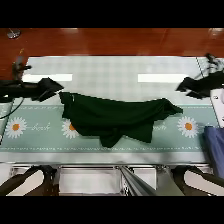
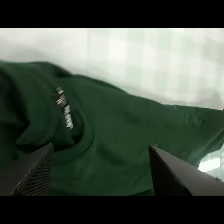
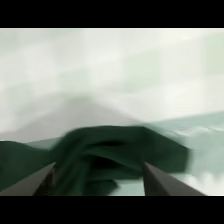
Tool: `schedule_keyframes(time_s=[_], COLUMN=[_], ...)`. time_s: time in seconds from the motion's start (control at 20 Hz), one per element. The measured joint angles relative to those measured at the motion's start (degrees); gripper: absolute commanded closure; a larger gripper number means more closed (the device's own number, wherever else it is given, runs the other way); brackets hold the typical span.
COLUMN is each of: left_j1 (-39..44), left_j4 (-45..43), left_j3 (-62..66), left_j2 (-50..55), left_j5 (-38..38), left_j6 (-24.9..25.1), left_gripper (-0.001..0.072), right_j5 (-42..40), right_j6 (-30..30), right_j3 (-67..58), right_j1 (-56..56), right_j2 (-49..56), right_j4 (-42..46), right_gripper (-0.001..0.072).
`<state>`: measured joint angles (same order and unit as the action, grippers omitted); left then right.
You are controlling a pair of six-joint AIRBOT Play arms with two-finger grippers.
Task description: Fold the shirts.
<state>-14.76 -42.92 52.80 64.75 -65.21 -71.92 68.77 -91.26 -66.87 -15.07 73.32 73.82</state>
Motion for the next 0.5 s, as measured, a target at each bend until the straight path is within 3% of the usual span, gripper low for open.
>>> schedule_keyframes(time_s=[0.15, 0.3, 0.5], left_j1=[-7.1, -11.7, -10.4], left_j4=[-0.5, -1.1, 2.6], left_j3=[-7.0, -18.9, -31.6], left_j2=[-4.3, -8.5, -11.1], left_j5=[-4.7, -5.7, -4.8], left_j6=[1.0, -2.2, -2.7], left_gripper=[0.0004, 0.0004, 0.0004], right_j5=[-1.2, -5.6, -9.2], right_j6=[0.4, 1.0, 5.0], right_j3=[7.5, 19.8, 31.5], right_j1=[-9.2, -15.7, -17.0], right_j2=[-6.9, -15.3, -22.1], right_j4=[-0.2, -4.7, -13.2], right_gripper=[0.0091, 0.0092, 0.0091])
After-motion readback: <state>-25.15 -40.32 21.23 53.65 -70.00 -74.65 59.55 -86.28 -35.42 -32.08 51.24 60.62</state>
